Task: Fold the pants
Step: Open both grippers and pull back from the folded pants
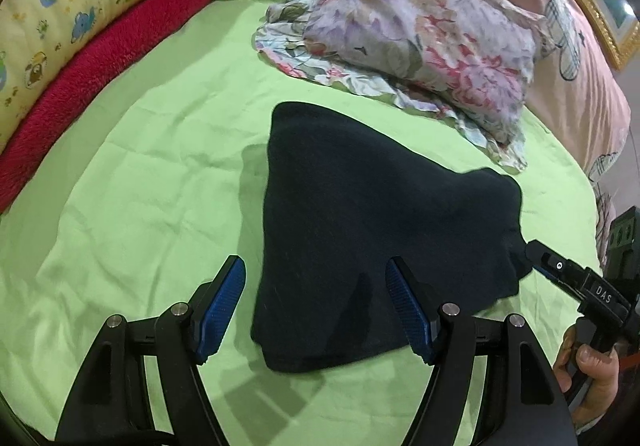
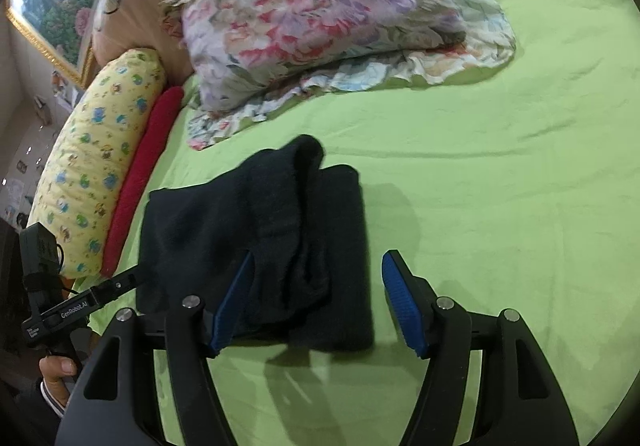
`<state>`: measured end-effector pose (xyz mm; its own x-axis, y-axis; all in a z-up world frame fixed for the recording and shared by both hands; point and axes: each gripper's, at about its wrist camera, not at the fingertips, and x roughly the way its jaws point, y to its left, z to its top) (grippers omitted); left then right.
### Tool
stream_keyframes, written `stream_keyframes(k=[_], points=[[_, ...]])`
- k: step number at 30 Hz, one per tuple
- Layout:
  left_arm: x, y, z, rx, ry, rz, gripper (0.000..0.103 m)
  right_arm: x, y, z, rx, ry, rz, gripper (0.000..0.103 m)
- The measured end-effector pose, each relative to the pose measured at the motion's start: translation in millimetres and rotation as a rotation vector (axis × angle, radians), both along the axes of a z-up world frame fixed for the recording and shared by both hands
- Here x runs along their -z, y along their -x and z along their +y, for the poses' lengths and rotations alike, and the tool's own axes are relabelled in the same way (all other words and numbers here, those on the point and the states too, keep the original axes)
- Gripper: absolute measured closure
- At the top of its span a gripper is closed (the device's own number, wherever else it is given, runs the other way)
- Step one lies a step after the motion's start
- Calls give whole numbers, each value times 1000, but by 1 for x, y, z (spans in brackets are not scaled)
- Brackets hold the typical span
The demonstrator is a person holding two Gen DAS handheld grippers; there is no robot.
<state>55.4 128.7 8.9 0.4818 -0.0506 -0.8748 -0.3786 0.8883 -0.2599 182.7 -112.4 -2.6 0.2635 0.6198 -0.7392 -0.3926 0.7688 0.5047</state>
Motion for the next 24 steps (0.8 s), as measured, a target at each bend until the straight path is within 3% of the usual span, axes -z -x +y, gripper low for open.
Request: stream_keyframes(k=[5,14,24], points=[[-8,16,-15,12,-41,5,29,-19,18,4,-55,13,-93,28],[-13,38,-29,9,-107,21,28,-38,58,24,-199,60,-253,27],[-10,54,-39,5,-226,57,28,-26,79,26,-234,105,-296,24]])
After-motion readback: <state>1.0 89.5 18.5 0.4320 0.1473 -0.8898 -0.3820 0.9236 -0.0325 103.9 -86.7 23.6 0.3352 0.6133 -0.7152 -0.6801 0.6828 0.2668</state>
